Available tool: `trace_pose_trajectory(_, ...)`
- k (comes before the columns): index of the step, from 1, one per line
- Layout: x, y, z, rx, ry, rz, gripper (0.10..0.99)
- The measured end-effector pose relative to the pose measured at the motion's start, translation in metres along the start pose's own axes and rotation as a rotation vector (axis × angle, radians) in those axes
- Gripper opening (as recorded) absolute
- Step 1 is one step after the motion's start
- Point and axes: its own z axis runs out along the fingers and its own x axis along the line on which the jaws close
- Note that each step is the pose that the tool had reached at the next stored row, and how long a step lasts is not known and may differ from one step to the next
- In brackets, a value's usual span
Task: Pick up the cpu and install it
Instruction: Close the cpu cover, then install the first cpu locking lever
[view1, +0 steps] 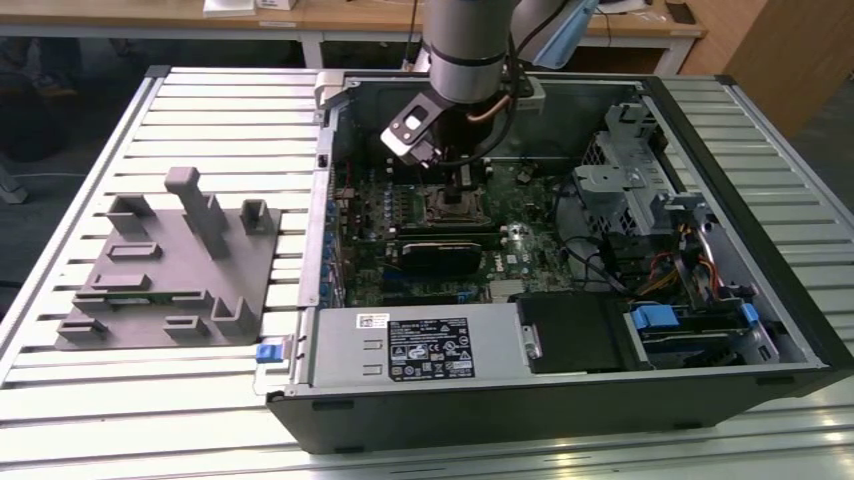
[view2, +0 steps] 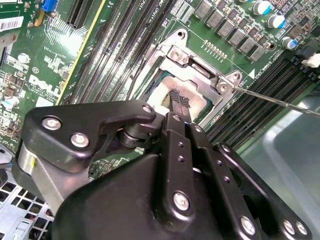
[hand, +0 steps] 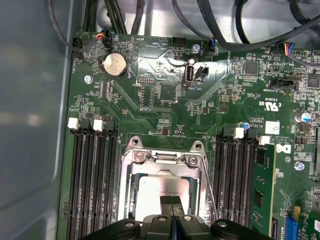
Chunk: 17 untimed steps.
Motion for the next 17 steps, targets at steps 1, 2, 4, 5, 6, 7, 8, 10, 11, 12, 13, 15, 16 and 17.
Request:
trace_pose_trajectory(1, 0.0000, 0.0000, -0.0002, 0.000, 0.0000, 0.000, 0.106)
trace_pose_trajectory(2, 0.0000, 0.0000, -0.0005, 0.000, 0.0001, 0.000, 0.106)
trace_pose_trajectory(4, 0.0000, 0.0000, -0.0010, 0.000, 0.0000, 0.000, 0.106)
trace_pose_trajectory(5, 0.0000, 0.0000, -0.0011, 0.000, 0.0002, 0.000, 0.106)
trace_pose_trajectory(6, 0.0000, 0.0000, -0.0013, 0.000, 0.0001, 0.000, 0.106)
trace_pose_trajectory(7, 0.0000, 0.0000, -0.0015, 0.000, 0.0000, 0.000, 0.106)
trace_pose_trajectory(8, 0.0000, 0.0000, -0.0017, 0.000, 0.0000, 0.000, 0.106)
trace_pose_trajectory(10, 0.0000, 0.0000, -0.0023, 0.000, -0.0001, 0.000, 0.106)
trace_pose_trajectory(11, 0.0000, 0.0001, -0.0025, 0.000, 0.0000, 0.000, 0.106)
trace_pose_trajectory(12, 0.0000, 0.0001, -0.0028, 0.000, 0.0000, 0.000, 0.106)
trace_pose_trajectory(13, -0.0001, 0.0000, -0.0031, 0.000, -0.0001, 0.000, 0.106)
trace_pose_trajectory(15, -0.0001, 0.0001, -0.0042, 0.000, -0.0001, 0.000, 0.106)
trace_pose_trajectory(16, 0.0000, 0.0001, -0.0049, 0.000, 0.0000, 0.000, 0.106)
trace_pose_trajectory(17, 0.0000, 0.0001, -0.0057, 0.000, 0.0000, 0.000, 0.106)
